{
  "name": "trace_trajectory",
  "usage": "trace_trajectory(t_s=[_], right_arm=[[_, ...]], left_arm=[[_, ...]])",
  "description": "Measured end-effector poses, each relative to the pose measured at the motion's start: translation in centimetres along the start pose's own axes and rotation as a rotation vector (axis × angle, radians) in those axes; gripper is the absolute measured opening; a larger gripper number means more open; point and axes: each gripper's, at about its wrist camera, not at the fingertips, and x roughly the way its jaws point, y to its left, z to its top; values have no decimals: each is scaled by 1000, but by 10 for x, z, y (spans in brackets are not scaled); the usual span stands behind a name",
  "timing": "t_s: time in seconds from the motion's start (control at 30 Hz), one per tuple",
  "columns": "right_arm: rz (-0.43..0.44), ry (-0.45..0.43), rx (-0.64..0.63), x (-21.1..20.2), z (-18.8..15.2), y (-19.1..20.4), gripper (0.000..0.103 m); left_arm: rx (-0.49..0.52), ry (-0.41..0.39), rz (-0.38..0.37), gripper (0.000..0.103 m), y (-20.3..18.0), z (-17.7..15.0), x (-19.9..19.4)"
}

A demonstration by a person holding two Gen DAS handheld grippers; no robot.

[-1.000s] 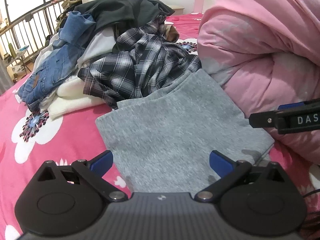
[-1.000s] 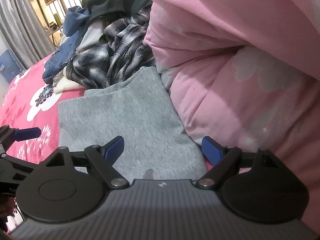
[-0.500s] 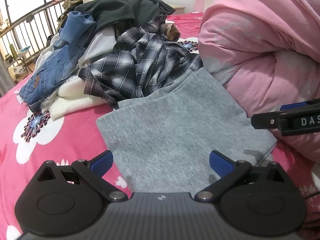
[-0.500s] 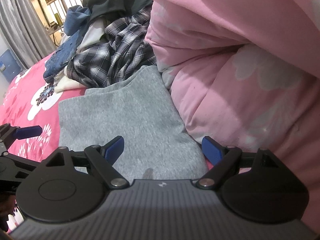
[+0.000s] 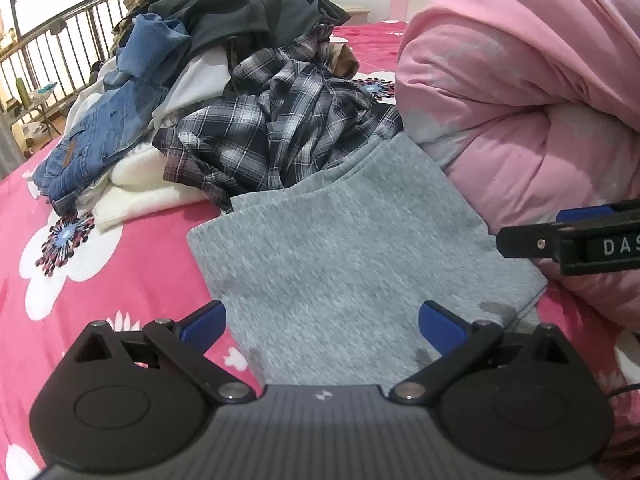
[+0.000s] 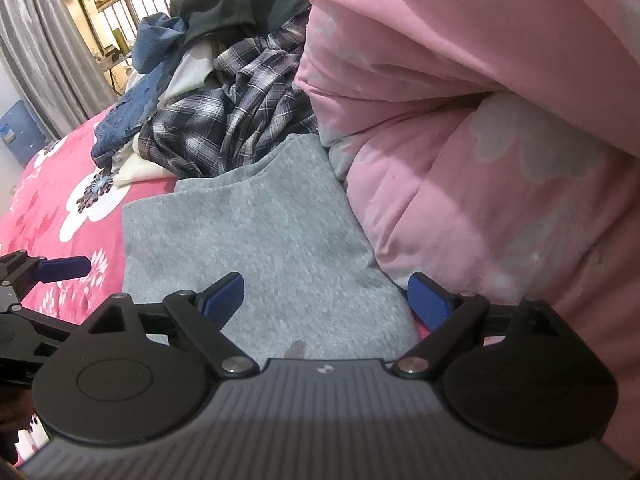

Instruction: Fold clothes

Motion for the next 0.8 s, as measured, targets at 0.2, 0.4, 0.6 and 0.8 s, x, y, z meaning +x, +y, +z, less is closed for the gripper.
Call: trace_trajectory(t_s=[0.2,0.4,0.6,0.8], right_arm=[[5,-2,-1,0,0,0,90],[4,-3,3,-1,0,0,90],[8,-1,4,-1,-1,0,91],[9,0,0,0,0,0,91]], left_arm=[[0,2,4,103,-1,0,0],[23,-16,41,103,-4,0,0],[27,-20,23,103,-4,-1,-1],[30,-25,18,103,-4,-2,-3]])
